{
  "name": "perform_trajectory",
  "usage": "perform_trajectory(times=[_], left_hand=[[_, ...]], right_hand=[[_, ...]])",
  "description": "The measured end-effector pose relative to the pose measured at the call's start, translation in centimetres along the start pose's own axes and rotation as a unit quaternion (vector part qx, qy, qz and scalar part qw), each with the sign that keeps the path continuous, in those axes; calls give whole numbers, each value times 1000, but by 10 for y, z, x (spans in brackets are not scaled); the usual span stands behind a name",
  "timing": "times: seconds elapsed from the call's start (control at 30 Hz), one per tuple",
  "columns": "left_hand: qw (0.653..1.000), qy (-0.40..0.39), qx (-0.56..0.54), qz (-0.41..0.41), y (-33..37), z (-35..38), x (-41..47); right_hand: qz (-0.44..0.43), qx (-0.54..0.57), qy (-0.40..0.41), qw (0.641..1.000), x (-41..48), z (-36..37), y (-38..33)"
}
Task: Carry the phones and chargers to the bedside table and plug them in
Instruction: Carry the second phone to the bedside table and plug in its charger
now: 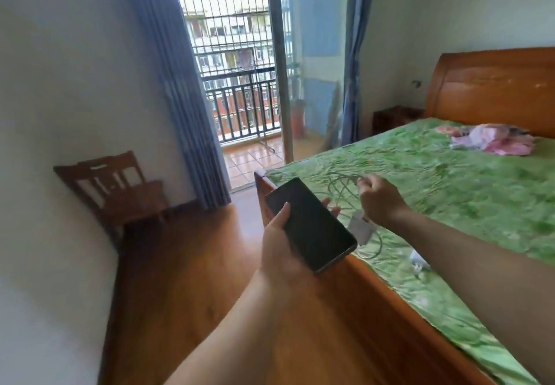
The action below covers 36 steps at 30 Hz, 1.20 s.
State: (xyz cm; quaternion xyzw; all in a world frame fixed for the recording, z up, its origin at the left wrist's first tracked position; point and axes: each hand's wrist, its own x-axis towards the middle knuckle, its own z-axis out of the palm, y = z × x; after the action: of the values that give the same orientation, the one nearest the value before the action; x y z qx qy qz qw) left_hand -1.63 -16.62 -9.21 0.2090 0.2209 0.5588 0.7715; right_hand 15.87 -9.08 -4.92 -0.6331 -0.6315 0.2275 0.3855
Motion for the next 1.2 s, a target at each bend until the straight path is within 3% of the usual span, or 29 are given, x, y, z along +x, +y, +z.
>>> perform_trajectory(times=[0.17, 0.27, 0.37, 0.77, 1.0, 1.2], left_hand=[[998, 46, 41, 30, 78, -36, 63], [979, 148, 140, 29, 137, -63, 93], [958, 232, 166, 26, 195, -100, 126], [990, 116, 79, -22, 400, -279, 323], [992, 116, 36, -39, 511, -318, 446], [977, 192, 88, -22, 581, -339, 576]], right_hand=[[-29, 24, -49, 998, 95, 73, -41], [-46, 23, -74, 996, 139, 113, -63], [-63, 25, -94, 993, 184, 153, -83], [-53, -2, -131, 990, 409, 364, -143], [-44, 10, -128, 991, 558, 451, -177], [-31, 84, -160, 983, 702, 531, -175]])
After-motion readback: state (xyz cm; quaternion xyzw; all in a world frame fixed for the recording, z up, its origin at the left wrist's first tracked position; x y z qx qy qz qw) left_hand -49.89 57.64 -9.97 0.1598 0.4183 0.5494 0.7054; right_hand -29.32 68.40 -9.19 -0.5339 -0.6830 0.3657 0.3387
